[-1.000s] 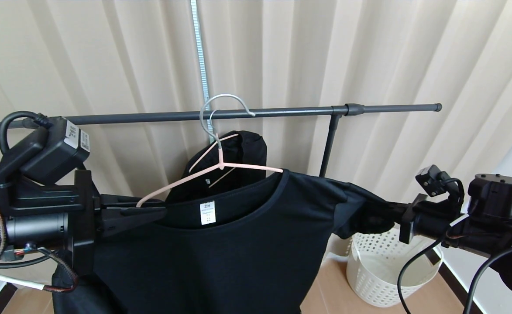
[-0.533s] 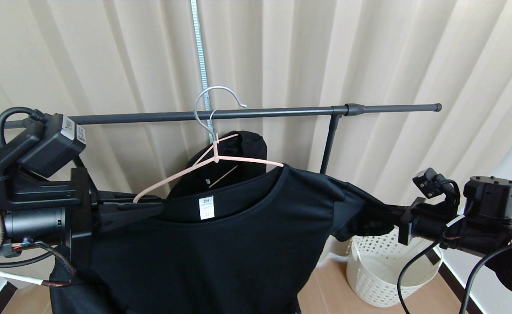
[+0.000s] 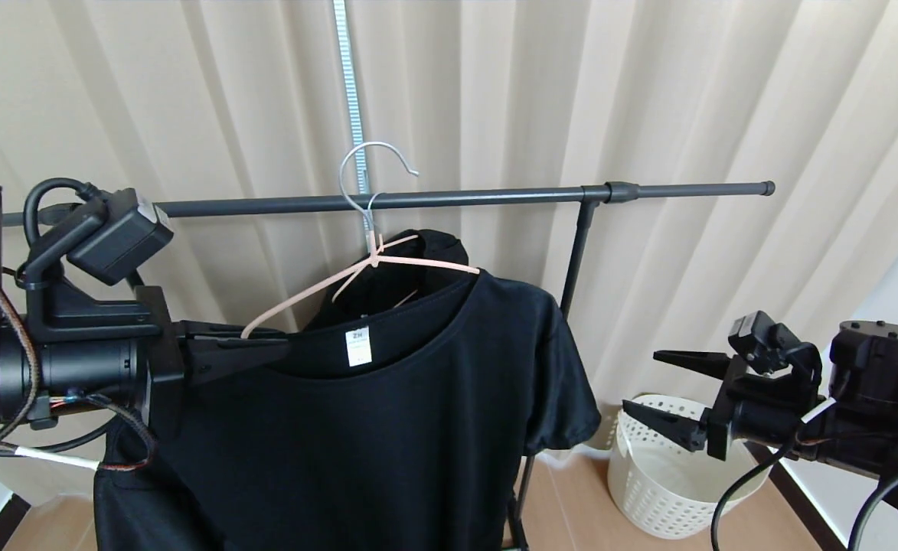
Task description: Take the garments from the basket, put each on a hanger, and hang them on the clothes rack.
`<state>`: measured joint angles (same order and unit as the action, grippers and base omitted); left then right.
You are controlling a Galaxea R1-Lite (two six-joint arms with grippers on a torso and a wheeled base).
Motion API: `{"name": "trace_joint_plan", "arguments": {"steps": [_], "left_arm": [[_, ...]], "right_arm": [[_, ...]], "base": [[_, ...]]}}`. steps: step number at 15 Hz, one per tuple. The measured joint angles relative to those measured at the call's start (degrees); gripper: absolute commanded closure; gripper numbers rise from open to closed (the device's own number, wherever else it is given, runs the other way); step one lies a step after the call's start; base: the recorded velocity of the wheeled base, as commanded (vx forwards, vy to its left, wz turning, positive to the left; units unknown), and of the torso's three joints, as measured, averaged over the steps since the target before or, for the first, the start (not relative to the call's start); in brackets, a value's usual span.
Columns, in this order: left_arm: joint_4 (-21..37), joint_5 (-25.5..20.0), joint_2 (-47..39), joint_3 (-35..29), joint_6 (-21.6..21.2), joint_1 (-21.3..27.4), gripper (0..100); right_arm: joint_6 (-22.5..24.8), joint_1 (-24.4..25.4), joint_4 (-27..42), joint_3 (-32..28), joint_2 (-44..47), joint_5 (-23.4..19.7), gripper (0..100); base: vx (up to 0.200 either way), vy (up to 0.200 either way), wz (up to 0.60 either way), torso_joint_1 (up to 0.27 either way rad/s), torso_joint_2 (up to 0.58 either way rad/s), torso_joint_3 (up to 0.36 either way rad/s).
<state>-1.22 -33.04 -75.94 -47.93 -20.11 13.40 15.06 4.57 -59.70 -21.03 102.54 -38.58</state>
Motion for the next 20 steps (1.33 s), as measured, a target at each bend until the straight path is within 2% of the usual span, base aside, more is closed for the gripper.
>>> {"name": "trace_joint_plan", "arguments": {"steps": [3, 5, 6, 9, 10, 12, 17, 20], "left_arm": [[0.0, 3.43, -2.21, -1.87, 4.08, 0.52, 100], [0.05, 7.84, -4.13, -3.25, 7.96, 2.97, 100], [0.05, 9.4, -5.01, -3.94, 9.31, 4.01, 100], [0.02, 18.15, -8.68, -7.91, 17.12, 8.86, 100], [0.02, 20.7, -10.14, -9.34, 18.81, 10.25, 100], [0.05, 24.37, -13.15, -12.09, 21.99, 12.56, 100], [0.22, 34.97, -22.54, -21.09, 29.2, 15.98, 100], [0.43, 38.16, -27.28, -25.41, 30.12, 17.21, 100]], "right_arm": [[0.11, 4.22, 0.44, 1.44, -4.85, 2.11, 0], [-0.89, 8.87, 0.5, 1.79, -7.19, 9.85, 0], [-2.61, 10.86, 0.5, 1.72, -8.02, 13.04, 0], [-13.62, 17.53, 1.38, -1.38, -10.25, 23.64, 0], [-14.52, 18.49, 3.71, -2.86, -10.81, 25.15, 0], [-15.74, 19.27, 8.33, -5.35, -11.97, 26.43, 0], [-15.95, 19.49, 8.95, -6.51, -13.2, 26.58, 0], [-15.96, 19.48, 8.95, -6.45, -13.37, 26.58, 0]], "base": [[0.0, 0.0, 0.0, 0.0, 0.0, 0.0], [0.0, 0.0, 0.0, 0.0, 0.0, 0.0], [0.0, 0.0, 0.0, 0.0, 0.0, 0.0], [0.0, 0.0, 0.0, 0.0, 0.0, 0.0], [0.0, 0.0, 0.0, 0.0, 0.0, 0.0], [0.0, 0.0, 0.0, 0.0, 0.0, 0.0], [0.0, 0.0, 0.0, 0.0, 0.0, 0.0], [0.0, 0.0, 0.0, 0.0, 0.0, 0.0]]}}
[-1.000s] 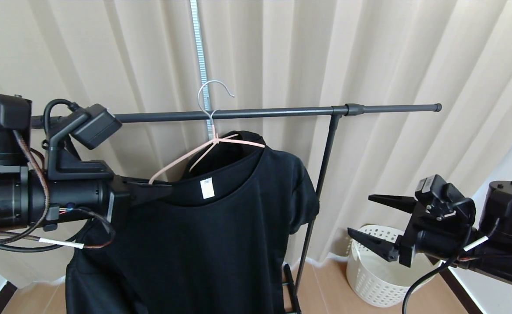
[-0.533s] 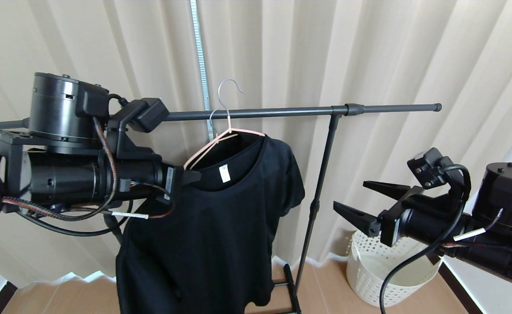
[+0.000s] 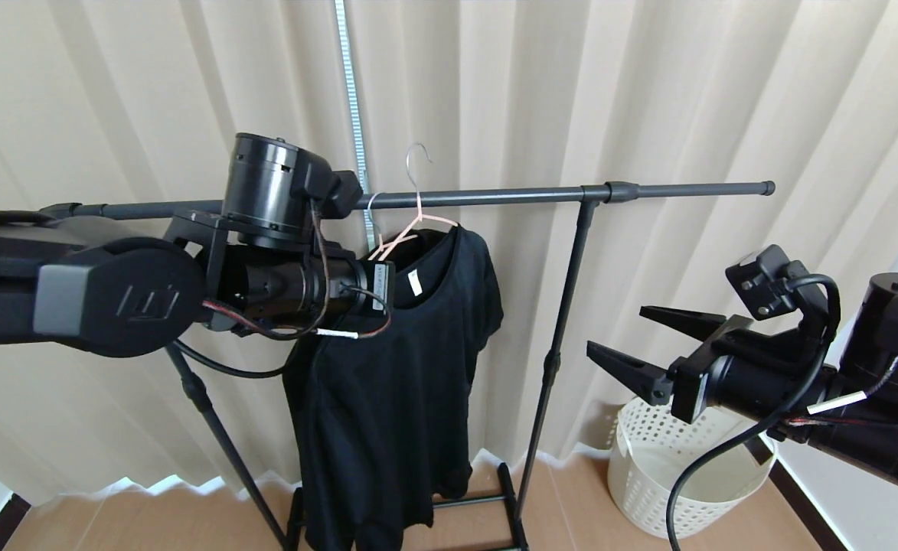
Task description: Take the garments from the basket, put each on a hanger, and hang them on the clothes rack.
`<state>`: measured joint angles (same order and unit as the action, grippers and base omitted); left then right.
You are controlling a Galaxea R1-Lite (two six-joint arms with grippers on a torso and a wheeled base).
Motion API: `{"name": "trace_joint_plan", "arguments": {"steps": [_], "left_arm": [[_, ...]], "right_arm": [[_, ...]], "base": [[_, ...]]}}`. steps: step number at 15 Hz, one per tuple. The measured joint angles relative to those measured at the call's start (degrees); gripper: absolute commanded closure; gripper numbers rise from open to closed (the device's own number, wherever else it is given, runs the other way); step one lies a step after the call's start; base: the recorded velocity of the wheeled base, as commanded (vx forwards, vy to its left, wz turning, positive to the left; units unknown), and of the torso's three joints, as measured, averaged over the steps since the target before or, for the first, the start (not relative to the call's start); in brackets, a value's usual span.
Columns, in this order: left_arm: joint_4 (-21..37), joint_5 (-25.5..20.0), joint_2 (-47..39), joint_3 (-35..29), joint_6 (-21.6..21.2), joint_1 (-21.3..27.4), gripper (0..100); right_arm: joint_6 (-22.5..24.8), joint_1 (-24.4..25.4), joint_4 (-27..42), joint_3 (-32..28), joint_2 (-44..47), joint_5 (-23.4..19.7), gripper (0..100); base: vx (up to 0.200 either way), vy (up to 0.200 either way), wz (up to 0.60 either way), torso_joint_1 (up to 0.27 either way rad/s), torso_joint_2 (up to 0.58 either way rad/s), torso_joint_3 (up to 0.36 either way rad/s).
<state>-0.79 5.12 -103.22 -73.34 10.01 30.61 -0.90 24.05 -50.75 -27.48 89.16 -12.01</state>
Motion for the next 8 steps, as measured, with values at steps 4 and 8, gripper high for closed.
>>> {"name": "trace_joint_plan", "arguments": {"steps": [4, 8], "left_arm": [[-0.29, 1.3, -4.56, -2.13, 0.48, 0.17, 100], [-0.57, 1.33, -6.66, -2.18, 0.48, -0.1, 100]], "right_arm": [[0.01, 0.0, -0.02, 0.04, -0.02, -0.02, 0], [0.01, 0.01, -0.02, 0.06, 0.22, 0.0, 0]], "base": [[0.0, 0.0, 0.0, 0.0, 0.0, 0.0], [0.0, 0.0, 0.0, 0.0, 0.0, 0.0]]}}
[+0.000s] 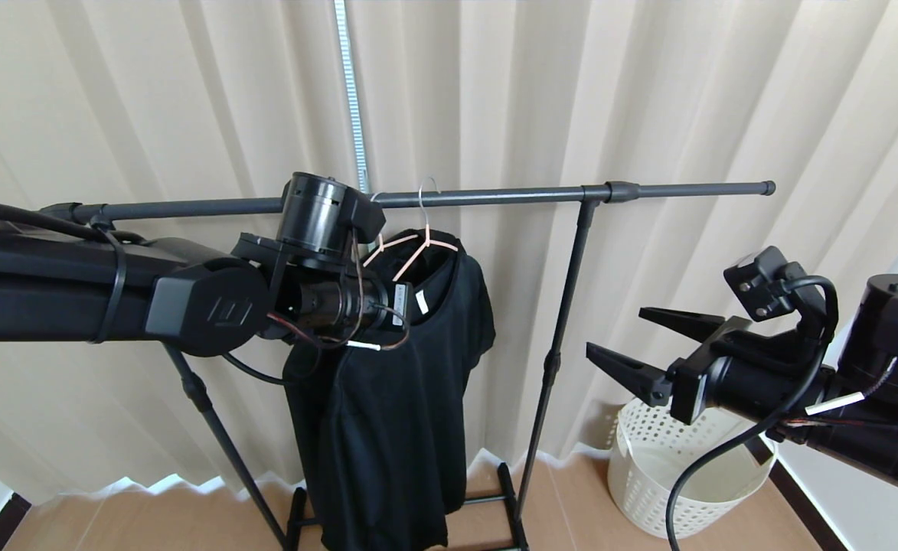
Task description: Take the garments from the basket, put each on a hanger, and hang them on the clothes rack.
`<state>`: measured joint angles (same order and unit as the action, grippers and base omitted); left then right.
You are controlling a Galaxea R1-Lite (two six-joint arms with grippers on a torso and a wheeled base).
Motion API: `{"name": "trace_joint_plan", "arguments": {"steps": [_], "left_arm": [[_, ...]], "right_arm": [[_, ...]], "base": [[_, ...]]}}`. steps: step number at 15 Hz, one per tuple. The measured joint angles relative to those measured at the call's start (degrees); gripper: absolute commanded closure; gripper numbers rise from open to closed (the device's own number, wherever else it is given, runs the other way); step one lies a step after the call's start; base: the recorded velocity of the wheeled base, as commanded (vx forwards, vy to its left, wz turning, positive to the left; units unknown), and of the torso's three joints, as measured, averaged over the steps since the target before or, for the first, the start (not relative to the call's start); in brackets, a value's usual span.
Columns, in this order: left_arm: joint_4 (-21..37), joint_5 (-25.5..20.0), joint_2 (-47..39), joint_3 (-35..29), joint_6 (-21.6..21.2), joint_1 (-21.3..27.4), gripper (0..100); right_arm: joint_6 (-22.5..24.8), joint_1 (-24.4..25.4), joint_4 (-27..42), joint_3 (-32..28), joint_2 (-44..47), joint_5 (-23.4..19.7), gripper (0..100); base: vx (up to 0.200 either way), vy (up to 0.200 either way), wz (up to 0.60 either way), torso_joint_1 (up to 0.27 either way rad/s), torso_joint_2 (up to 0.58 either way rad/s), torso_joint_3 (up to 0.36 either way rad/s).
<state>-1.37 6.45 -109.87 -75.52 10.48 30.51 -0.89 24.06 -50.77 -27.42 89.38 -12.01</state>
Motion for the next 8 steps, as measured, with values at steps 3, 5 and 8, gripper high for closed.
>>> {"name": "trace_joint_plan", "arguments": {"steps": [3, 5, 8], "left_arm": [[-4.07, 0.12, -1.07, -0.11, 1.17, -0.23, 100], [-4.66, 0.04, -1.58, -0.11, 1.78, -0.33, 100], [-4.71, 0.04, -2.08, -0.22, 1.8, -0.65, 100]], "right_arm": [[0.0, -0.01, -0.09, 0.02, 0.11, -0.02, 0], [0.0, -0.01, -0.07, 0.05, 0.15, 0.0, 0], [0.0, -0.01, -0.09, 0.09, 0.17, -0.02, 0]], "base": [[0.0, 0.0, 0.0, 0.0, 0.0, 0.0], [0.0, 0.0, 0.0, 0.0, 0.0, 0.0], [0.0, 0.0, 0.0, 0.0, 0.0, 0.0]]}}
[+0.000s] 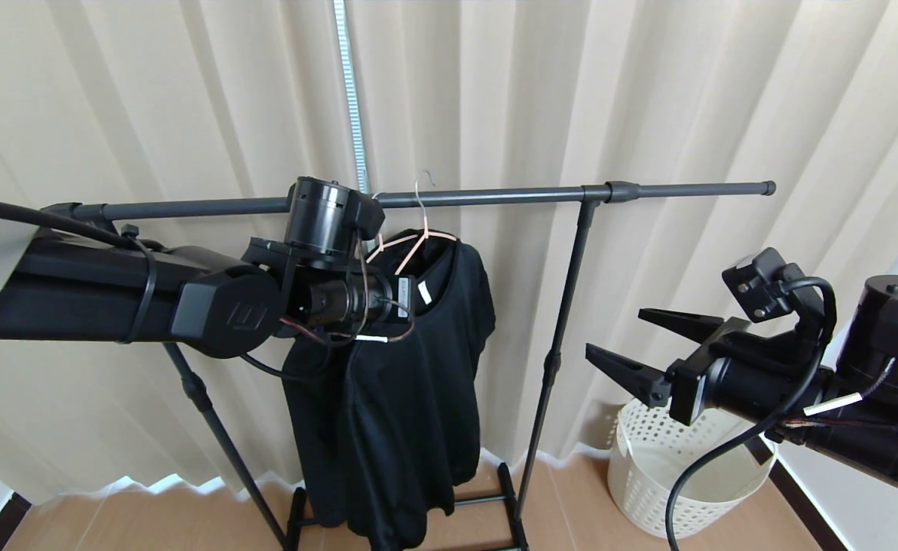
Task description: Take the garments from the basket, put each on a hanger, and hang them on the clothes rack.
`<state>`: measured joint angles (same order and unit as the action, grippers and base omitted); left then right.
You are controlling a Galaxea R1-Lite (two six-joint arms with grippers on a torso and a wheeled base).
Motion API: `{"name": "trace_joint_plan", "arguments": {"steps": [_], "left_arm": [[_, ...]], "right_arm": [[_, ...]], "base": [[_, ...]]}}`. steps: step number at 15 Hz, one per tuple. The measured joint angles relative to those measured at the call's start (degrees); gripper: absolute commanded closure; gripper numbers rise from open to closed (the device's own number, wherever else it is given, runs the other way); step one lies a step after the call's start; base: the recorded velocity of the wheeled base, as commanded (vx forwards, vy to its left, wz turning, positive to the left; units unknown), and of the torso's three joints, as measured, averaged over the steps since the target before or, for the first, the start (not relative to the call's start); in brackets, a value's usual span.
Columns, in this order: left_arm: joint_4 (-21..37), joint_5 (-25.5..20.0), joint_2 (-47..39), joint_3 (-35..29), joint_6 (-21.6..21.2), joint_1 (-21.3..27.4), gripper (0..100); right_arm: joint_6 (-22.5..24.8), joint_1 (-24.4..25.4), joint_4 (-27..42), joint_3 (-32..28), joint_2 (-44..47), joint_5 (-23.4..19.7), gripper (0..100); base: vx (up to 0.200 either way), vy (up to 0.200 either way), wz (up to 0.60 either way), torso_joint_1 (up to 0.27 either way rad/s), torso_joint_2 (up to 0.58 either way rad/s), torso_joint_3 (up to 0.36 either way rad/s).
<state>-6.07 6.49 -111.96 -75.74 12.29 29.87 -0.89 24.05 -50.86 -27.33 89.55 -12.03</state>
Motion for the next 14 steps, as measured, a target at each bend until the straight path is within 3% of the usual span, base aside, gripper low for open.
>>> {"name": "trace_joint_plan", "arguments": {"steps": [14], "left_arm": [[-0.95, 0.0, -2.78, 0.83, -0.02, -1.73, 100]], "right_arm": [[0.0, 0.01, 0.0, 0.11, -0.05, 0.02, 0]], "base": [[0.0, 0.0, 0.0, 0.0, 0.0, 0.0]]}}
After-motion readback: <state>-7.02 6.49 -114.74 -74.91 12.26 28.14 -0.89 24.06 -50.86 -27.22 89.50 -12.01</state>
